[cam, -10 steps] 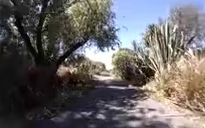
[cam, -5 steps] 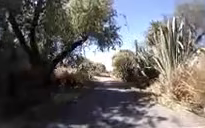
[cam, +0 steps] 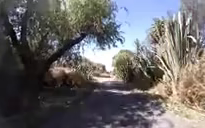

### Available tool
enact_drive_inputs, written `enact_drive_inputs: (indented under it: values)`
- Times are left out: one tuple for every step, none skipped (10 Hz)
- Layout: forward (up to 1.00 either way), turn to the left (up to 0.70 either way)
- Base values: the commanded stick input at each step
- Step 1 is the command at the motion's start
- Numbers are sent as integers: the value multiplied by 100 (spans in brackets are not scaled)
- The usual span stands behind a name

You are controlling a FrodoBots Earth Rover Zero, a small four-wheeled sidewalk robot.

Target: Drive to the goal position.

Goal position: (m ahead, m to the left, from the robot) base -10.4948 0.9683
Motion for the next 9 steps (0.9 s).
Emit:
enact_drive_inputs:
  values:
    - [85, 0]
    - [85, 0]
    - [85, 0]
    - [85, 0]
    - [85, 0]
    - [85, 0]
    - [85, 0]
    - [85, 0]
    - [85, 0]
